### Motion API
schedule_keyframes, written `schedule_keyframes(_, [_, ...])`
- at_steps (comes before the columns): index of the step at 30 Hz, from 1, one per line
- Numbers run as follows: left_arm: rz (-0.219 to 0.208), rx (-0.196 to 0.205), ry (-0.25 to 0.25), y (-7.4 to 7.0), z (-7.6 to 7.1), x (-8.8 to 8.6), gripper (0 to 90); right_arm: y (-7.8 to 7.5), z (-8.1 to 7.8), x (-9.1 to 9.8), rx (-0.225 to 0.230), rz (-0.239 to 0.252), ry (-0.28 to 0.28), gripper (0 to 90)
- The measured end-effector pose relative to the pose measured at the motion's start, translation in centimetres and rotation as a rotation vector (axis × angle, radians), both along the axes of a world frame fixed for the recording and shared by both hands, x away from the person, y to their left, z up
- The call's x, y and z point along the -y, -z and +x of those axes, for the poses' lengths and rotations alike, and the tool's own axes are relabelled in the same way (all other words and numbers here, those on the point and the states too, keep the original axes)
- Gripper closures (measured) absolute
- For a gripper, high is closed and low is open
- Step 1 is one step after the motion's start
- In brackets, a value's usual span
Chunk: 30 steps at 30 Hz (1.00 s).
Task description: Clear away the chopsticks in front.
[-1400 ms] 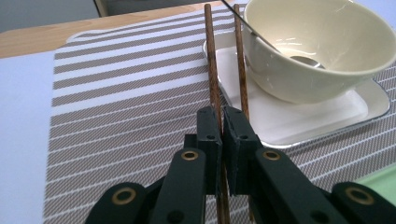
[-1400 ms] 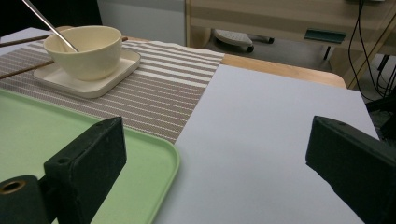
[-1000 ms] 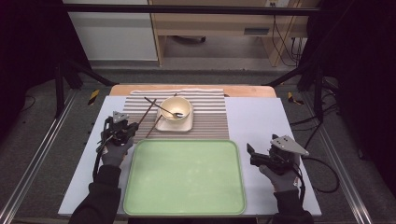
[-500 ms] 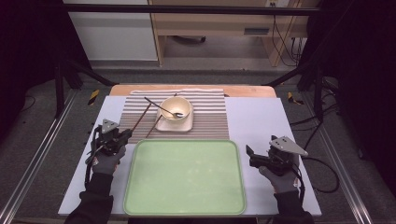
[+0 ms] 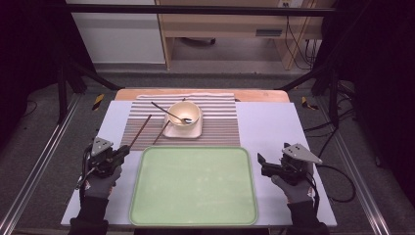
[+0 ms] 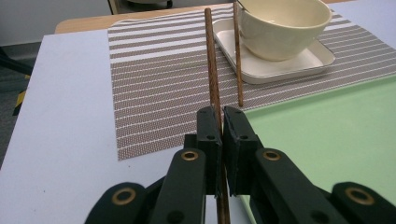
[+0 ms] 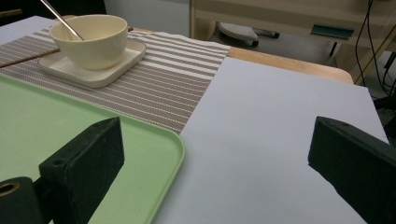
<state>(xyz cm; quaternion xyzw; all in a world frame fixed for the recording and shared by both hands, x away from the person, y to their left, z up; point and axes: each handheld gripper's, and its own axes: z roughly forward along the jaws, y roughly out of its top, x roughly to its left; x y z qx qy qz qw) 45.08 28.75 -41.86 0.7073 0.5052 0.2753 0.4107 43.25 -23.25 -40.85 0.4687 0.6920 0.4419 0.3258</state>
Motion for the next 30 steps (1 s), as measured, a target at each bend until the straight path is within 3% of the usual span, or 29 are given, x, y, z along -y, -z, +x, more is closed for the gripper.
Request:
schedule_keyframes(13, [-0.020, -0.006, 0.059, 0.2, -3.6, 1.4, 85.1, -0.1, -0.1, -0.2, 0.003, -0.004, -0.004, 3.7])
schedule_keyframes(23, [-0.034, -0.014, 0.137, 0.6, -5.2, 3.1, 85.1, 0.0, -0.2, -0.3, 0.002, -0.008, -0.003, 3.5])
schedule_keyframes(30, [-0.011, -0.040, 0.184, 1.3, -5.7, 4.3, 85.1, -0.2, -0.3, -0.2, 0.008, -0.005, 0.001, 3.3])
